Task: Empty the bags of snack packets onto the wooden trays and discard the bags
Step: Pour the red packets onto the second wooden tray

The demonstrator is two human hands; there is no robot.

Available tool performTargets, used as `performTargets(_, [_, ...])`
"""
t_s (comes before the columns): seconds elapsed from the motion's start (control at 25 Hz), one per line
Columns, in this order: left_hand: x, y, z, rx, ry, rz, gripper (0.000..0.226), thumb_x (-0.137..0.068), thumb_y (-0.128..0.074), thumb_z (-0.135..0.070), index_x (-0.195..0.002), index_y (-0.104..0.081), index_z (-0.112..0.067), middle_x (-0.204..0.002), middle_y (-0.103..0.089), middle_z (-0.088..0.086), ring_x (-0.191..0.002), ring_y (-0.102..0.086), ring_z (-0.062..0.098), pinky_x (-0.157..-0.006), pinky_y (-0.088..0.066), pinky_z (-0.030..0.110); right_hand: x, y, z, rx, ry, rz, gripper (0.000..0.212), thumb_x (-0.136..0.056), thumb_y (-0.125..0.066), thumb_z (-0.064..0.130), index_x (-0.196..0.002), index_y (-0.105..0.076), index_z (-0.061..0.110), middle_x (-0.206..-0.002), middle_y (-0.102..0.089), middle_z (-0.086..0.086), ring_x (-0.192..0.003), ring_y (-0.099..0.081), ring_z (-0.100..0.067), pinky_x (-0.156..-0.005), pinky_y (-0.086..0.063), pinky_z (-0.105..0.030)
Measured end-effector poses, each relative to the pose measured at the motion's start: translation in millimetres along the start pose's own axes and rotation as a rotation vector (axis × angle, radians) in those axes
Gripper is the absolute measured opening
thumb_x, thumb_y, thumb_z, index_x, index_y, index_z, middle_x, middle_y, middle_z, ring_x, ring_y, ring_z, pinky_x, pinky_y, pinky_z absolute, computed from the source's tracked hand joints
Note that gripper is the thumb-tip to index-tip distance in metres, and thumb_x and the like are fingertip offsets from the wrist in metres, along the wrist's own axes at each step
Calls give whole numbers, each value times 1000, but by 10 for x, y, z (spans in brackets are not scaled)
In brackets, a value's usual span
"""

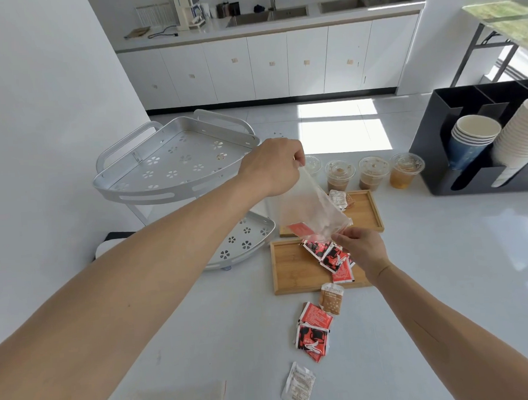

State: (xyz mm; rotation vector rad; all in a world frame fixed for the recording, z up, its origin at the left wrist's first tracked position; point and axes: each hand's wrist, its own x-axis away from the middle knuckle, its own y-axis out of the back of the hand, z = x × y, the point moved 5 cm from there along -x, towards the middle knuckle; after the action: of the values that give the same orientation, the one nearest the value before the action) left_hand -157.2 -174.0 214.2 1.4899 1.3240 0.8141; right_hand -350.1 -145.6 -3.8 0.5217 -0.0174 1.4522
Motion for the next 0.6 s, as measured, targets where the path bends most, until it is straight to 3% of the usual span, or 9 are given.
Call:
performTargets(0.16, [-3, -18, -78, -20, -22, 21, 22, -94, -46, -13, -99, -64, -25, -108, -63, -4, -95, -54, 18, -74, -45, 34, 57, -102, -3, -1, -22, 54, 20, -82, -76, 25, -77, -74, 6, -61, -60, -1, -58, -48, -16, -54, -41, -30])
performTargets(0.6, [49, -39, -56, 0, -53, 14, 20, -95, -47, -15, -99, -64, -25, -103, -62, -4, -90, -54, 17, -75, -49, 36, 242, -182, -10, -89, -62, 77, 21, -85, -74, 28, -71, -72, 12, -67, -64, -5, -63, -50, -18, -57, -42, -31])
